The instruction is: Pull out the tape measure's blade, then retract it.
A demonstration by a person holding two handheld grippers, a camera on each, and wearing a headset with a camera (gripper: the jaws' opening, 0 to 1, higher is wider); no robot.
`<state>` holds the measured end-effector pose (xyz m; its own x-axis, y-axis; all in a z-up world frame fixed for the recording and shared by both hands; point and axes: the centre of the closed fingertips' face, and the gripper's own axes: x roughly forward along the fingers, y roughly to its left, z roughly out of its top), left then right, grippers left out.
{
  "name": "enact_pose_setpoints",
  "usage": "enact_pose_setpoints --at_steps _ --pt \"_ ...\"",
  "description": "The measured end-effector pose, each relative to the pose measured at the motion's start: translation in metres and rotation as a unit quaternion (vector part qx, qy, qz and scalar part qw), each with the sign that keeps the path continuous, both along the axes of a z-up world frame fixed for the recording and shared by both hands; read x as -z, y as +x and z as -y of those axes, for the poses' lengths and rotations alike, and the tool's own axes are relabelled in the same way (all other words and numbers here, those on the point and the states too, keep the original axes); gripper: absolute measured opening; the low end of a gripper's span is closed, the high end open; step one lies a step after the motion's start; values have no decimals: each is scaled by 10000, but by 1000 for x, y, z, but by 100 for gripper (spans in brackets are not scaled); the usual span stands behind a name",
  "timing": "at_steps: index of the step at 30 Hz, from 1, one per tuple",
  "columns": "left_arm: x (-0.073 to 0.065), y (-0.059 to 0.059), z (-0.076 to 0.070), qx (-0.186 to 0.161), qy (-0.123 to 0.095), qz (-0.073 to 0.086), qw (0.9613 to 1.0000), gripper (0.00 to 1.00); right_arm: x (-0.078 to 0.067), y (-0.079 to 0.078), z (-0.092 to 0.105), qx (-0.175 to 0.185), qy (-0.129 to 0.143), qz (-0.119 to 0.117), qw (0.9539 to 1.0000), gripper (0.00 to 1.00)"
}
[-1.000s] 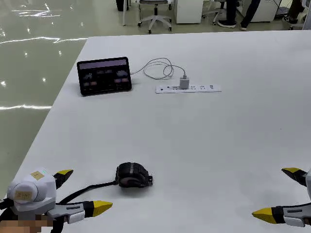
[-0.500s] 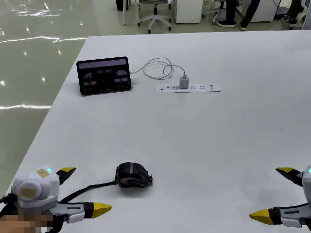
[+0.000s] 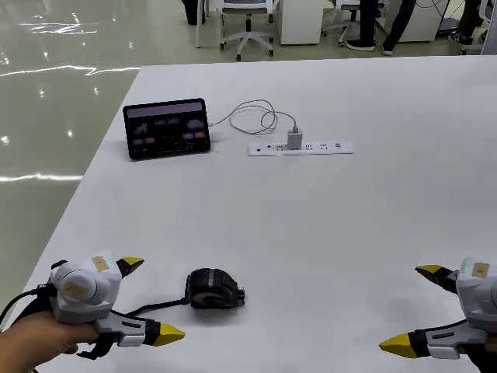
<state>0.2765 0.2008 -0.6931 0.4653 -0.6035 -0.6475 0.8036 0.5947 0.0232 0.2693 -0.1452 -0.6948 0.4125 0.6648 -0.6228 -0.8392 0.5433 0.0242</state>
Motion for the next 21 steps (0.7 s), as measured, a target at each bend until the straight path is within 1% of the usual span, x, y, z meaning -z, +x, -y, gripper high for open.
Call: enact_pose_setpoints --at_steps 1,2,3,4,6,7,10,11,12,17,18,19,21 --pt "1 0 4 172 44 -16 9998 93 -2 2 -4 -81 29 109 9999 100" --pt "1 2 6 250 84 -12 9997 91 -1 4 -5 -99 -1 107 9999 100" --pt "2 2 9 360 135 -41 9993 89 -1 5 -10 -168 29 98 9998 100" --pt "3 3 11 446 168 -81 9988 89 -2 6 -13 -184 36 99 9998 100" --pt "4 8 15 578 261 -33 9980 89 0 10 -17 -239 0 116 9996 100" --pt "4 9 17 638 291 -35 9975 89 0 11 -19 -275 -10 115 9996 100" --pt "4 13 25 799 321 -86 9962 89 0 12 -30 -369 37 112 9992 100" --pt "5 14 28 876 326 -137 9955 89 0 13 -34 -428 57 132 9990 100" --pt "5 14 30 935 343 -153 9949 89 0 14 -37 -453 62 147 9988 100" --pt "8 16 40 1278 595 -223 9898 87 4 14 -55 -646 101 88 9978 100" --pt "9 16 41 1332 646 -250 9887 86 4 14 -58 -662 119 83 9977 100" --pt "11 15 43 1409 712 -311 9870 85 4 14 -64 -713 176 39 9973 100" --pt "11 15 46 1539 785 -323 9844 81 5 16 -71 -783 190 34 9967 100"
